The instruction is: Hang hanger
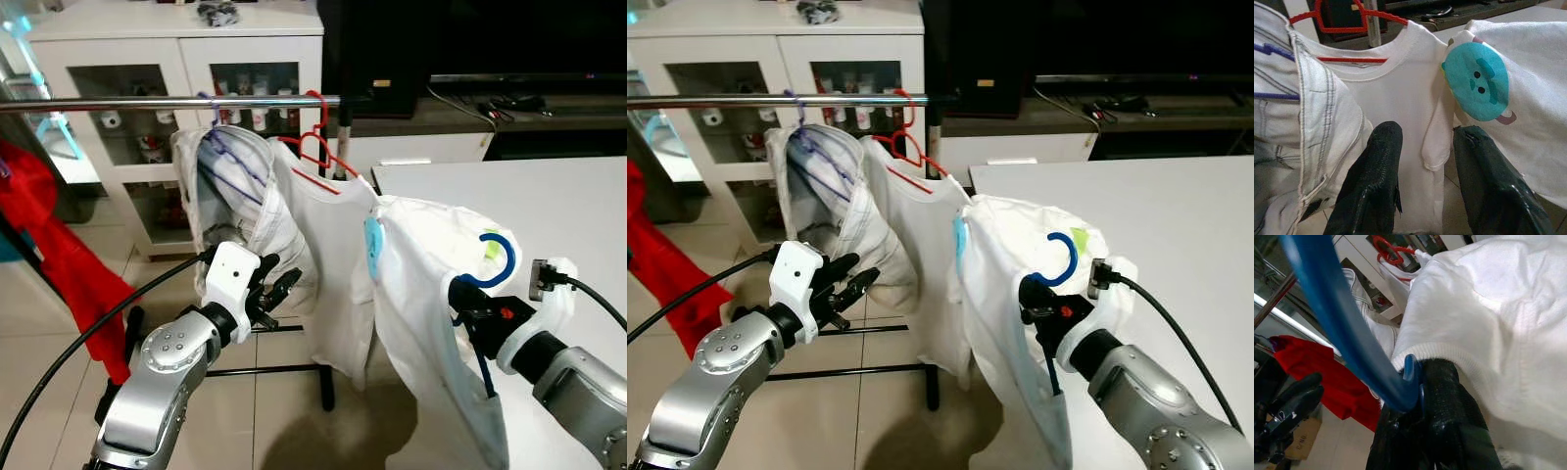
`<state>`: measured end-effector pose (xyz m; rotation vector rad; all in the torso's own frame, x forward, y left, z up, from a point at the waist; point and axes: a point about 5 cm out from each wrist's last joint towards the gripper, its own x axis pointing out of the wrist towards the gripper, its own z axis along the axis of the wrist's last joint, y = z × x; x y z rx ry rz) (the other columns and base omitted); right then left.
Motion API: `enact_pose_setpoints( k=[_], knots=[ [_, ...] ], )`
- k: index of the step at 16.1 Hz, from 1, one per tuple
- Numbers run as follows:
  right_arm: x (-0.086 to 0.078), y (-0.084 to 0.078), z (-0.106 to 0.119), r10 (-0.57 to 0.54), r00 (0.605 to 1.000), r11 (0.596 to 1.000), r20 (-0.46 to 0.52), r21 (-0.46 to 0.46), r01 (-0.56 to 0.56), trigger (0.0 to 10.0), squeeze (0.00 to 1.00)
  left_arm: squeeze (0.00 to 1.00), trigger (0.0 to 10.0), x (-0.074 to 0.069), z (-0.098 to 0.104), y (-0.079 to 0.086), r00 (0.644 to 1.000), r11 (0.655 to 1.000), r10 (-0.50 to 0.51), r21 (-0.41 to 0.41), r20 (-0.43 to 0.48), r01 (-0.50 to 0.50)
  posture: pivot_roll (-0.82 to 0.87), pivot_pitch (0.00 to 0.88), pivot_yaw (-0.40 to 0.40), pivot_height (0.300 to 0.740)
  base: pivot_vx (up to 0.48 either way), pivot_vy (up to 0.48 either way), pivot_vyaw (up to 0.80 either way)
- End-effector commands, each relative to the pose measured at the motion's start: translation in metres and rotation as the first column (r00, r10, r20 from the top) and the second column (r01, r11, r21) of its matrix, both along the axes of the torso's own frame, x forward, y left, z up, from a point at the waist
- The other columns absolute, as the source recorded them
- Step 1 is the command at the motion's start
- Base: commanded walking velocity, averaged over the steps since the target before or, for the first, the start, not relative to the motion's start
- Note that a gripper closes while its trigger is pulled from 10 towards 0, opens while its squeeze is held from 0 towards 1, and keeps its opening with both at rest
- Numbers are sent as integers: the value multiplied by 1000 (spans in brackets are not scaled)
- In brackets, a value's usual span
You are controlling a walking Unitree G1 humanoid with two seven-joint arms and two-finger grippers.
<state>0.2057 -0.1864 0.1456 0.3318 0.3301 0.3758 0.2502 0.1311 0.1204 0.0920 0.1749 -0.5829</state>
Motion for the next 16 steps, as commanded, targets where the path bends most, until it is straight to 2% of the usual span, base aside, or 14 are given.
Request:
enact_pose_setpoints(
  k=[1, 13, 16],
  knots=[
    [2, 2, 0, -3, 1000, 1000, 6, -18, 4, 10000, 0, 0, 10000, 2, 2, 1, 1000, 1000, 2, 4, 6, -2, -96, 0, 17, 740, 0, 0, 0],
    [2, 10, -5, -5, 1000, 999, -6, -43, 4, 10000, 0, 0, 10000, 2, 3, 1, 1000, 1000, -2, 7, 6, 2, -93, 0, 16, 740, -297, 0, 0],
    [1, 14, -6, 3, 1000, 999, -9, -44, -3, 10000, 0, 0, 10000, 0, 1, 1, 1000, 1000, -13, 19, -2, 13, -94, 0, 18, 740, 0, 0, 0]
  ],
)
